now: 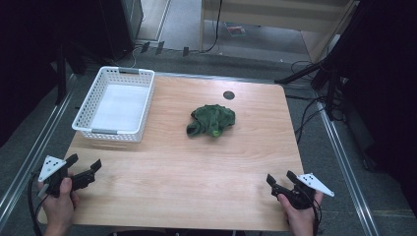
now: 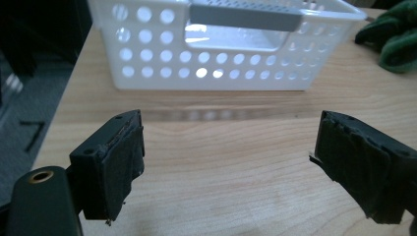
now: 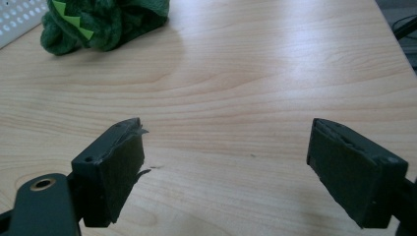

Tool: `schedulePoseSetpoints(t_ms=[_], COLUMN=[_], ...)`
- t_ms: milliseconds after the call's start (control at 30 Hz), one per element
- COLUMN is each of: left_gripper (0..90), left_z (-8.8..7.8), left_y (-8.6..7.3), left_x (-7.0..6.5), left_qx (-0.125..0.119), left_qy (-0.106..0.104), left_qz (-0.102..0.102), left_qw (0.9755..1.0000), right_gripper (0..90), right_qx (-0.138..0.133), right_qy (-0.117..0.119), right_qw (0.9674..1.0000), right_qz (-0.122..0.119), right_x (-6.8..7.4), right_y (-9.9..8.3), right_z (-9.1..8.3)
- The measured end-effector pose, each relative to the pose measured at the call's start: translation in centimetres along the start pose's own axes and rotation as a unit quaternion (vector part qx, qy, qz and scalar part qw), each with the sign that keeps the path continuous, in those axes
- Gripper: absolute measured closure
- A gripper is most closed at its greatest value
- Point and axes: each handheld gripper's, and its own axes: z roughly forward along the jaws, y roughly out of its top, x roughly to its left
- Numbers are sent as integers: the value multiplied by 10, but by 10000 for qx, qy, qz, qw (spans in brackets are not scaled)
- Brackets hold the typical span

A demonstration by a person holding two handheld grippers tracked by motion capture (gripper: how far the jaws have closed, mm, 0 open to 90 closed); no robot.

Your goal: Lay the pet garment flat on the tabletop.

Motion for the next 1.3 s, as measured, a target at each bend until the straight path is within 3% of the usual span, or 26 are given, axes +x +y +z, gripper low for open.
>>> schedulePoseSetpoints(t_ms=[167, 267, 333, 433, 633, 767, 900, 967, 1000, 1300], left_gripper=[123, 123, 123, 123, 114, 115, 134, 134, 133, 134], left_z=[9, 15, 15, 14, 15, 15, 17, 16, 16, 17], left_y=[-1, 0, 1, 0, 0, 0, 1, 0, 0, 1], left_x=[-5, -5, -5, -5, -8, -8, -9, -9, -9, -6], left_qx=[81, 125, 114, 54, 139, 164, 255, 247, 250, 317], left_qy=[80, 475, 521, 533, 502, 507, 499, 424, 392, 265], left_qz=[163, 82, 40, -1, 198, 220, 226, 232, 232, 160], left_qw=[9998, 9988, 9986, 9986, 9984, 9983, 9982, 9985, 9986, 9990], right_gripper=[168, 168, 168, 167, 156, 154, 141, 141, 139, 128], right_qx=[37, 93, 96, 103, 133, 152, 184, 179, 203, 357], right_qy=[-96, -87, -96, -91, 73, 119, 283, 309, 345, 351], right_qw=[9995, 9989, 9989, 9986, 9974, 9961, 9947, 9945, 9937, 9911], right_qz=[-303, -442, -439, -515, -701, -856, -971, -988, -1048, -1232], right_x=[7, 14, 15, 20, 42, 56, 81, 86, 95, 129], right_y=[1, 6, 8, 16, 36, 47, 68, 72, 78, 100], right_z=[2, 10, 13, 17, 25, 33, 56, 61, 72, 123])
